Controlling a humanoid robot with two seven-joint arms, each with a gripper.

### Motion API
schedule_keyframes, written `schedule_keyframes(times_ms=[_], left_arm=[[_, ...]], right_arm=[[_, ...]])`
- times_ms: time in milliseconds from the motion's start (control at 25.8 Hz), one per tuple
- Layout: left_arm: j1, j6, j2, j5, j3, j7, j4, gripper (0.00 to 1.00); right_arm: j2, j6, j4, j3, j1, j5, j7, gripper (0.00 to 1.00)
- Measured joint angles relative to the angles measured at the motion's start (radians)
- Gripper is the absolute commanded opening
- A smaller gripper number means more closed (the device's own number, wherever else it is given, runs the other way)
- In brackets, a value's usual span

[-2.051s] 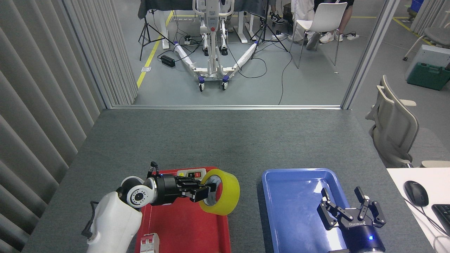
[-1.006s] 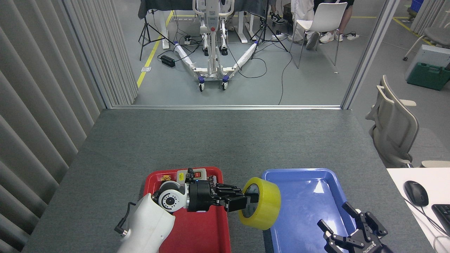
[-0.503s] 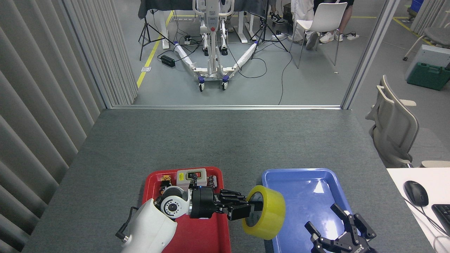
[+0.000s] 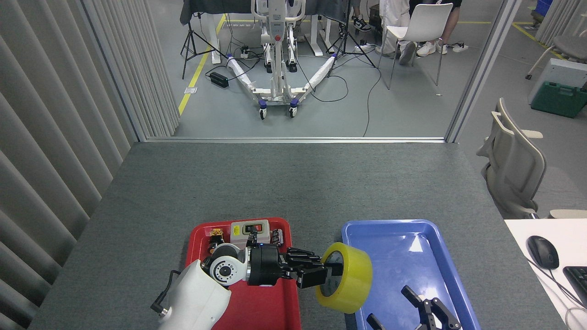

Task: Place and move tape with both arms
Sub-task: 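Bring the right gripper up to the tape roll held by the left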

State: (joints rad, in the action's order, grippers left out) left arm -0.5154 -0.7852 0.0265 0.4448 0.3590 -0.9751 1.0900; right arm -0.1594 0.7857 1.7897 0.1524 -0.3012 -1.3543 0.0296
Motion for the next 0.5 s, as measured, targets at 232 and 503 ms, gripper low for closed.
schedule_keyframes(times_ms=[232, 503], left_arm=[[0.007, 0.000, 0.001, 0.000, 0.000, 0.000, 0.001, 0.00], [0.011, 0.000, 0.001, 0.000, 0.000, -0.002, 0.004, 0.00]], right_arm=[[0.038, 0.000, 0.003, -0.063, 0.007, -0.062, -0.005, 1.00], [0.068, 0.000, 0.004, -0.121, 0.010, -0.110, -0.008, 0.96]])
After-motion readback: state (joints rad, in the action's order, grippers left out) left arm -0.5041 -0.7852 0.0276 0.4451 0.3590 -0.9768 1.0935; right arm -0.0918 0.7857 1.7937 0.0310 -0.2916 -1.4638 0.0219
